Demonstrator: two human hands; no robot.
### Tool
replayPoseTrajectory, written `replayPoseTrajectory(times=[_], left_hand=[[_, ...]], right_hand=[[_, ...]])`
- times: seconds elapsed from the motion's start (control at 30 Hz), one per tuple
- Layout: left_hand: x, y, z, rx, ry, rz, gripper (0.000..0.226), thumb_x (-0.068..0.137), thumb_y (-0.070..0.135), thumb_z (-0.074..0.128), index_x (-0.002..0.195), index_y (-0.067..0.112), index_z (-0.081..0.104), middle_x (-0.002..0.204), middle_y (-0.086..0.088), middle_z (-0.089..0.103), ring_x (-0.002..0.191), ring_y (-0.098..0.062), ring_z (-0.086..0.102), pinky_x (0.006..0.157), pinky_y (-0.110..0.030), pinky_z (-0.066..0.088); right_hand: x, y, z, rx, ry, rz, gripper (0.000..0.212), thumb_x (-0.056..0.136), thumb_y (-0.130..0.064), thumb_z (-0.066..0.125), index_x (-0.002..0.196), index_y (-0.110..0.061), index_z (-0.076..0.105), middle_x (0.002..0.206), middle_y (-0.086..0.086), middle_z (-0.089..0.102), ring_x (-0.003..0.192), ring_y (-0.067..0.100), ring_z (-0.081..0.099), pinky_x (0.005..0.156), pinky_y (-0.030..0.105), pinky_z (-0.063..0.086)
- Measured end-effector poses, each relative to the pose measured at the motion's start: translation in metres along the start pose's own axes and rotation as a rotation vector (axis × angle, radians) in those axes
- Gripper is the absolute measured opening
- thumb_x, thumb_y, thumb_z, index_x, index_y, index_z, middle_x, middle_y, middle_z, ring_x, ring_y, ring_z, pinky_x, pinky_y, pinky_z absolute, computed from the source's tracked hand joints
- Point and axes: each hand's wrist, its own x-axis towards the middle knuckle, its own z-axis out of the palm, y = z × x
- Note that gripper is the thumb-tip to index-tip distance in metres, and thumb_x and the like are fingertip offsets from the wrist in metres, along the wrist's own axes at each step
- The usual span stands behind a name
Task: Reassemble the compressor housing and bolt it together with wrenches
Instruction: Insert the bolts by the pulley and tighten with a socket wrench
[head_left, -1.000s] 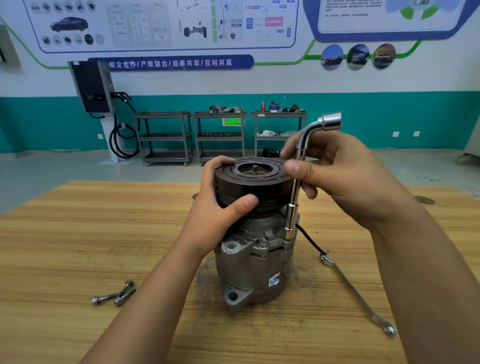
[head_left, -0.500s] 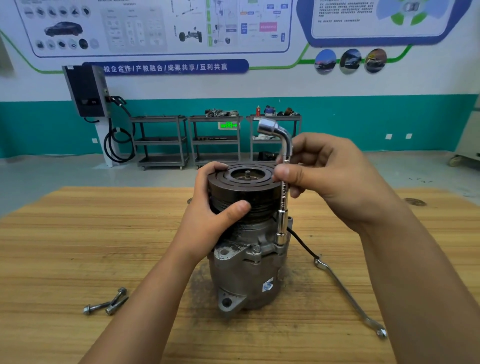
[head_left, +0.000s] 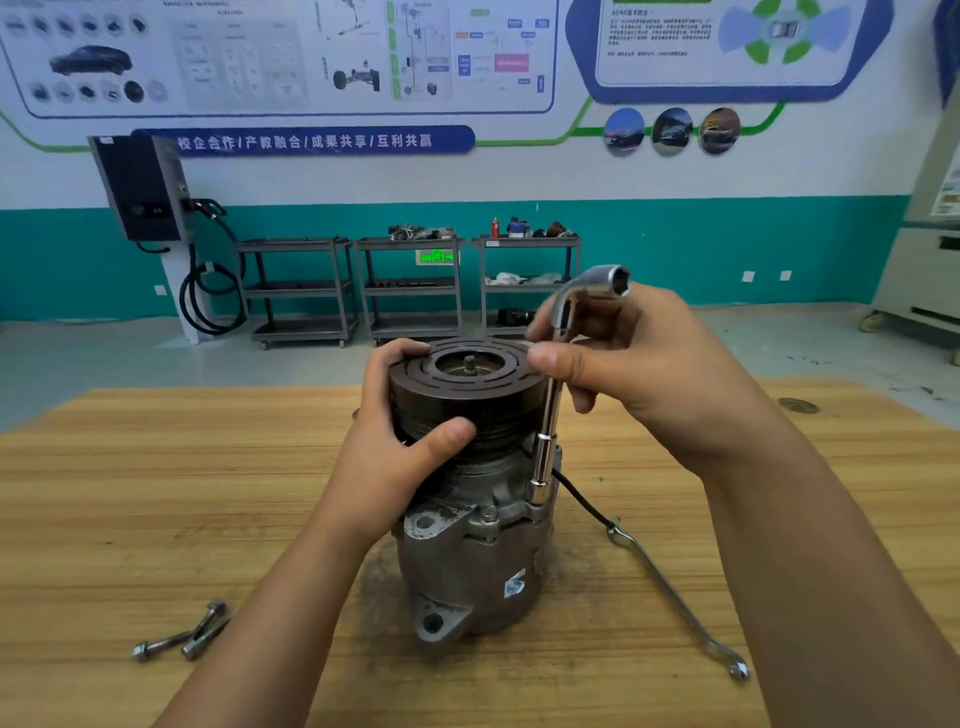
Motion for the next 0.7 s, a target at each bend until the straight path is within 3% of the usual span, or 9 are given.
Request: replayPoseTrajectory(times=[0.1, 0.23, 0.47, 0.53, 0.63, 0.7], left_hand=[[0.000, -0.001, 0.000, 0.000, 0.006, -0.004, 0.062, 0.057, 0.054, 0.068, 0.112, 0.045, 0.041, 0.103, 0.034, 0.059, 0.101, 0.003, 0.060, 0.084, -0.018, 0.048], [0.000, -0.001, 0.001, -0.002, 0.012, -0.001, 0.061, 0.057, 0.054, 0.068, 0.111, 0.046, 0.041, 0.104, 0.035, 0.058, 0.102, 0.004, 0.059, 0.081, -0.013, 0.046], [0.000, -0.001, 0.001, -0.022, 0.003, 0.014, 0.063, 0.059, 0.050, 0.069, 0.114, 0.039, 0.041, 0.105, 0.032, 0.060, 0.102, 0.004, 0.060, 0.081, -0.012, 0.046], [0.000, -0.001, 0.001, -0.023, 0.004, 0.012, 0.064, 0.058, 0.050, 0.069, 0.114, 0.039, 0.041, 0.105, 0.032, 0.060, 0.101, 0.004, 0.060, 0.080, -0.012, 0.046], [0.000, -0.002, 0.001, -0.025, 0.006, 0.010, 0.064, 0.058, 0.049, 0.069, 0.115, 0.037, 0.041, 0.105, 0.033, 0.060, 0.100, 0.005, 0.060, 0.079, -0.012, 0.046], [-0.001, -0.002, 0.001, -0.025, 0.006, 0.009, 0.064, 0.059, 0.049, 0.069, 0.115, 0.038, 0.040, 0.104, 0.033, 0.060, 0.100, 0.005, 0.061, 0.079, -0.012, 0.047]], right_hand=[[-0.001, -0.004, -0.006, 0.050, -0.116, 0.013, 0.011, 0.086, -0.007, 0.058, 0.092, -0.014, 0.065, 0.085, 0.003, 0.074, 0.053, 0.009, 0.055, 0.057, 0.021, 0.048], [-0.002, -0.006, -0.006, 0.002, -0.129, 0.031, 0.020, 0.091, 0.000, 0.052, 0.090, -0.015, 0.064, 0.082, 0.001, 0.074, 0.054, 0.008, 0.057, 0.061, 0.025, 0.048], [0.000, -0.003, 0.004, 0.001, 0.049, 0.041, 0.010, 0.077, -0.008, 0.071, 0.079, -0.012, 0.062, 0.067, 0.005, 0.067, 0.043, 0.007, 0.052, 0.045, 0.018, 0.044], [0.000, -0.002, 0.005, -0.016, -0.007, 0.054, 0.006, 0.084, -0.009, 0.064, 0.084, -0.014, 0.062, 0.072, 0.002, 0.068, 0.046, 0.008, 0.053, 0.049, 0.018, 0.045], [0.000, -0.003, 0.002, -0.063, -0.167, 0.072, 0.019, 0.093, -0.003, 0.051, 0.090, -0.017, 0.063, 0.081, 0.000, 0.073, 0.053, 0.008, 0.056, 0.057, 0.018, 0.046], [-0.001, -0.004, 0.001, -0.065, -0.186, 0.071, 0.022, 0.093, -0.001, 0.049, 0.090, -0.017, 0.064, 0.082, 0.000, 0.073, 0.055, 0.007, 0.057, 0.057, 0.016, 0.046]])
